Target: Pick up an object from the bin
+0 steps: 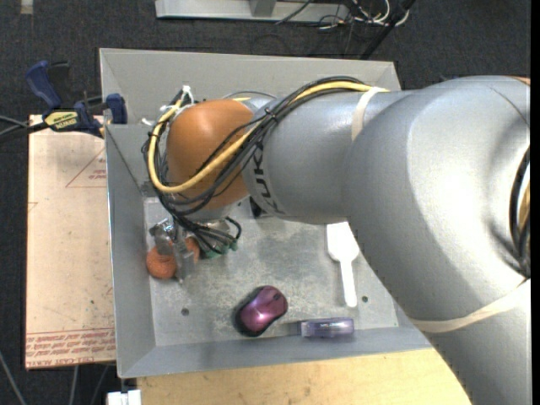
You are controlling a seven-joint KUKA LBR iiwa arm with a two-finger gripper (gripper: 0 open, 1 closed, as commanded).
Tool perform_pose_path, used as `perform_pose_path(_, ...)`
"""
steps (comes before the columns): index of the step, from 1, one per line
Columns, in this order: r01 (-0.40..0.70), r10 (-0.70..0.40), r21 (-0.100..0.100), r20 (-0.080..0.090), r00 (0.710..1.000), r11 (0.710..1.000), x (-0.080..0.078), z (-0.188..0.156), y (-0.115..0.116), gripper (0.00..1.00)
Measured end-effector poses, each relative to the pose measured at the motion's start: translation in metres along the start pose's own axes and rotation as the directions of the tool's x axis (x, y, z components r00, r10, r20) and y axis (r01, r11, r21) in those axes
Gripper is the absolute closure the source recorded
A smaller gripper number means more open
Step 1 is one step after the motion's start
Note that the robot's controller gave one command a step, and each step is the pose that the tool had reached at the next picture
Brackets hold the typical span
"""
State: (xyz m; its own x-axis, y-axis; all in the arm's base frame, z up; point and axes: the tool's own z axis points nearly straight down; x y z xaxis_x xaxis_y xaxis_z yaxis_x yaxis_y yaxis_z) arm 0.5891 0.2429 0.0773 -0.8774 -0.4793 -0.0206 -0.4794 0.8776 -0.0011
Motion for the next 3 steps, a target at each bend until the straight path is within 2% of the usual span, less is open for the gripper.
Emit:
perform_pose_path(2, -0.002, 0.002, -0.001, 0.000, 1.000, 1.000, 0.001, -0.003, 0.000, 1.00)
perform_pose_path(3, -0.002, 0.002, -0.002, -0.009, 1.000, 1.000, 0.003, -0.015, 0.001, 1.00)
